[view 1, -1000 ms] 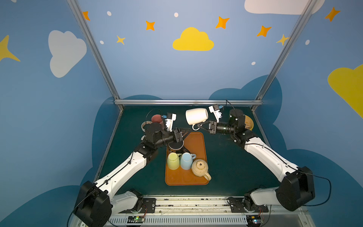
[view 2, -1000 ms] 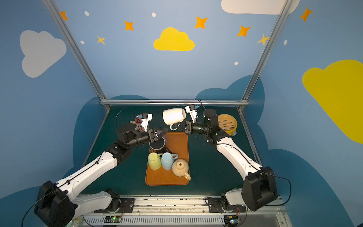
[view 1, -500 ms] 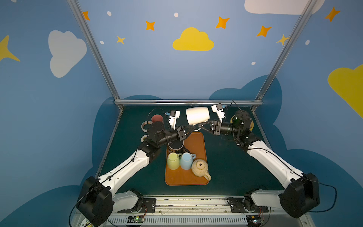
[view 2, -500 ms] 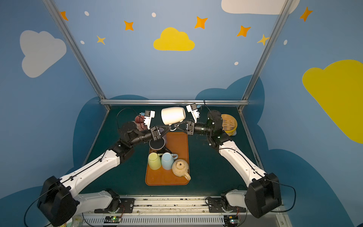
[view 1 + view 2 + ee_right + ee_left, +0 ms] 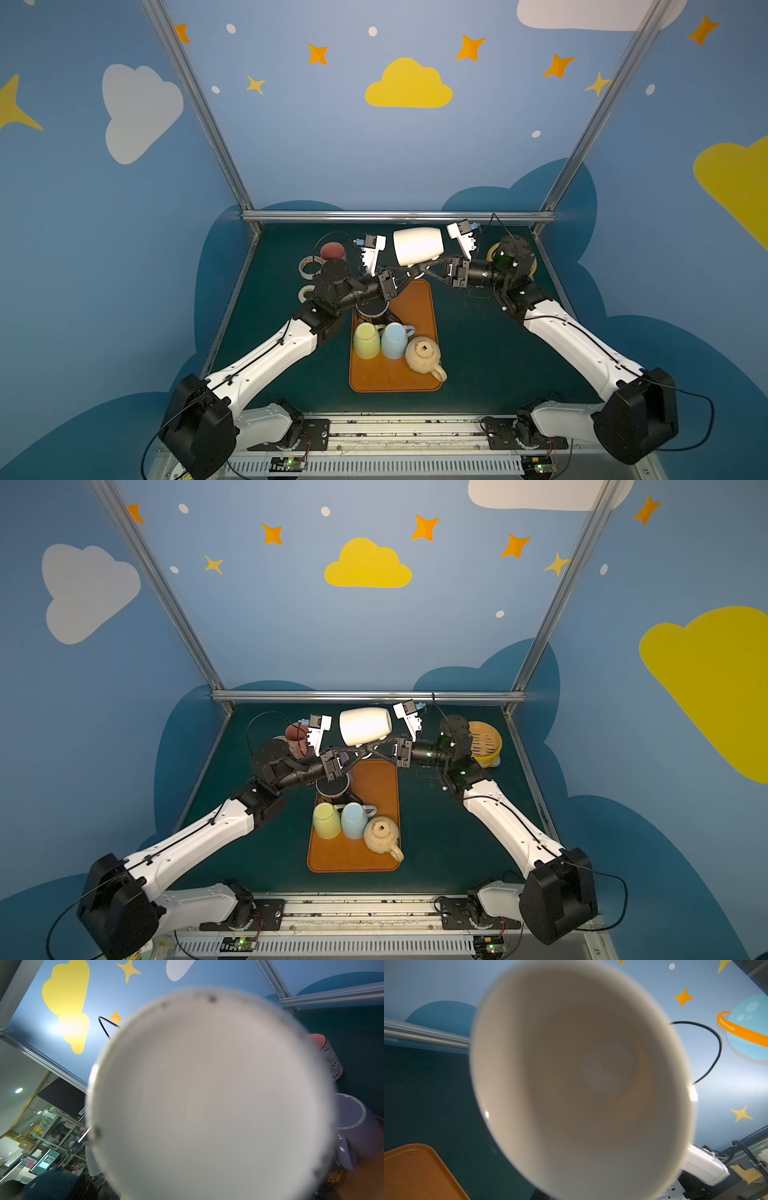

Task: Turn the mug right side up
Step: Place the mug at the top-center of the table.

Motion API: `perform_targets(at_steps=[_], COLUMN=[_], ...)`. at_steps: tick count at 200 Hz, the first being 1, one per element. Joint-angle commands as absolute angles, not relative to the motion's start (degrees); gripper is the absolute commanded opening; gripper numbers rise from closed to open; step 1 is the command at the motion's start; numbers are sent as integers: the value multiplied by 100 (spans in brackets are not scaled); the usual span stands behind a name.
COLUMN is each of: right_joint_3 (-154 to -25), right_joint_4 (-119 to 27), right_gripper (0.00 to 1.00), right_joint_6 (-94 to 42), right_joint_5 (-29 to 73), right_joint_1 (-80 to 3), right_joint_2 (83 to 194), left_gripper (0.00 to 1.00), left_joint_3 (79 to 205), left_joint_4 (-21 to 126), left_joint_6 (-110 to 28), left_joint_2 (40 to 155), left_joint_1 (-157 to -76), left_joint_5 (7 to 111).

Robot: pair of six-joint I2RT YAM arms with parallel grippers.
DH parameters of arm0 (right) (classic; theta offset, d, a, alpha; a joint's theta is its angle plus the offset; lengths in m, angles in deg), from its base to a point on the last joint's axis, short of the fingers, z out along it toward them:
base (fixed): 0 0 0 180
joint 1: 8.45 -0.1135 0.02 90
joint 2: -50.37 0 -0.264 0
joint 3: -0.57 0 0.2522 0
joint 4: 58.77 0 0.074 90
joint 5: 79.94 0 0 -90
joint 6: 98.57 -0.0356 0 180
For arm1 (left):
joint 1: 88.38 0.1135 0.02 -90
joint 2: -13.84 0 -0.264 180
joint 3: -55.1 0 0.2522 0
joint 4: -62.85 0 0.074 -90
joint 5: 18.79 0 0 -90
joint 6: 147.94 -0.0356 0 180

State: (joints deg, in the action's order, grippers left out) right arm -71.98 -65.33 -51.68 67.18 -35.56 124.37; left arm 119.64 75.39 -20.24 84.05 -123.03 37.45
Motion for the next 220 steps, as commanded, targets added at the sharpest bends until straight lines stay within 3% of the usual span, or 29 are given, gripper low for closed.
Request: perform_targets(at_steps=[1,99,125,138,185,204,220], right_joint_3=[-7232,-7149,-7164,-7164,-7173,-7165,-7134], right_joint_4=[-7099,-7158,-7147,-7113,-6849,-6743,-6734], right_gripper=[0,0,0,0,0,25,38], right_joint_6=[-5180,-5165,-5137,-5107,-4906,-4832,-4812], right_joint_5=[6824,6877,6877,6869,6747,6694,6644], right_joint_1=[-3615,-3734,-3774,-3780,-3763,-3743,-3720], right_joint_2=[12245,12341,12402,12420,12480,12535,12553], left_gripper=[30,22,14,4,4,4,4], left_joint_3=[12176,12168,12159,12145,11961,11796,11621], left_joint_4=[7705,7745,7749,7726,7754,7824,7946], left_joint_6=[-2222,-2295,-2326,-2362,-2445,-2479,-2518], left_joint_2=[8248,8034,8012,7991,7846,7749,7633], left_joint_1=[-12373,-12412,-12442,-12465,-12498,-12502,-12503], left_joint_5=[3755,3808,3845,3913,4204,4448,4698])
